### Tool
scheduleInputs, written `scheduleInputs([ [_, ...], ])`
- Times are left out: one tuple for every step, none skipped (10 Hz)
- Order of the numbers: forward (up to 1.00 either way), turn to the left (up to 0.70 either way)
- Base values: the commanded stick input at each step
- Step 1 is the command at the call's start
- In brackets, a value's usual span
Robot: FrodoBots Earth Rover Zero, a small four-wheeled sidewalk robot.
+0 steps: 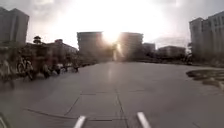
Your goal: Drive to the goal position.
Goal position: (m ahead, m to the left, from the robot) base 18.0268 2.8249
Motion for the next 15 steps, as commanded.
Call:
scheduleInputs([
  [1.00, 0.00],
  [1.00, 0.00],
  [1.00, 0.00],
  [1.00, 0.00],
  [1.00, 0.00],
  [1.00, 0.00],
  [1.00, 0.00],
  [1.00, 0.00],
  [1.00, 0.00],
  [1.00, 0.00],
  [1.00, 0.00],
  [1.00, 0.00],
  [1.00, 0.00],
  [1.00, 0.00],
  [1.00, 0.00],
])
